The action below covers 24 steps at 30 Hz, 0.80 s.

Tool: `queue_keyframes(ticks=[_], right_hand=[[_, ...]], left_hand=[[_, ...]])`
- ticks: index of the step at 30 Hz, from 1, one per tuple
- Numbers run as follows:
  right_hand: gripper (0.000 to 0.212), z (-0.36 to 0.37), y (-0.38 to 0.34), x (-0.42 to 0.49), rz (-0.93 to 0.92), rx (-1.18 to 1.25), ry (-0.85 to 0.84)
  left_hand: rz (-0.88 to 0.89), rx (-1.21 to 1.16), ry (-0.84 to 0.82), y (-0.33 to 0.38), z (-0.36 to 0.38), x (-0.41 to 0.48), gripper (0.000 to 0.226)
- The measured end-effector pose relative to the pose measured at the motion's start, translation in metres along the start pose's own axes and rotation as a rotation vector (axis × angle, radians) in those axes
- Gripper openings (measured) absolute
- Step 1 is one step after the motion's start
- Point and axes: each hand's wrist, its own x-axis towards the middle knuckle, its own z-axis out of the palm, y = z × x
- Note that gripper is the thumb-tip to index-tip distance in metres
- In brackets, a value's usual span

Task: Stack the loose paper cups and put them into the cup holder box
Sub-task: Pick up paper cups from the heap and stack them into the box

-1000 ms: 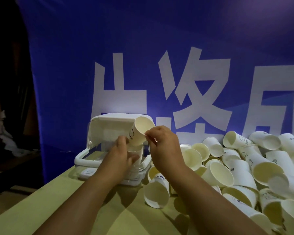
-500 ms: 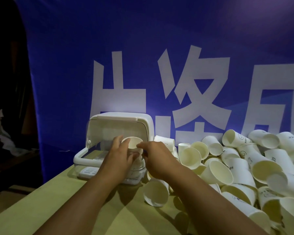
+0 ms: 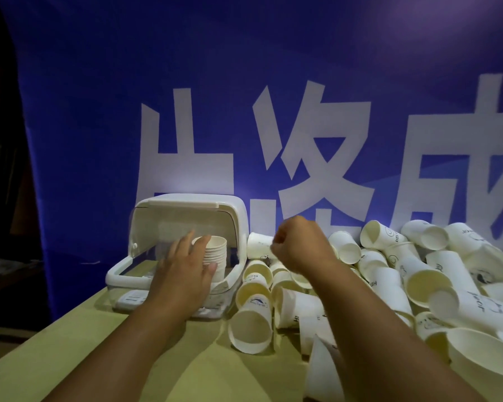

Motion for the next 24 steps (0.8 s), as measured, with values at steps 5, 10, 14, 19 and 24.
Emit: queue_keyframes(ticks=[5, 10, 14, 19, 24], right_hand=[[0.024, -0.021, 0.032, 0.007, 0.149, -0.152, -0.025], [0.022, -0.030, 0.042, 0.004, 0.197, -0.293, -0.239], [0.020, -0.027, 0.048, 0.003, 0.188, -0.273, -0.304], [0.016, -0.038, 0.050, 0.007, 0.174, -0.265, -0.325], [0.031, -0.048, 0.060, 0.016, 0.178, -0.263, -0.309]], left_hand=[[0.237, -0.038, 0.186, 0.026, -0.006, -0.007, 0.022], [0.273, -0.094, 0.042, 0.058, -0.008, 0.001, 0.014], [0.245, -0.040, -0.149, 0.089, 0.000, 0.026, 0.035], [0.286, 0.073, -0.306, 0.113, 0.035, 0.073, 0.055], [0.394, 0.344, -0.291, 0.121, 0.065, 0.109, 0.077]])
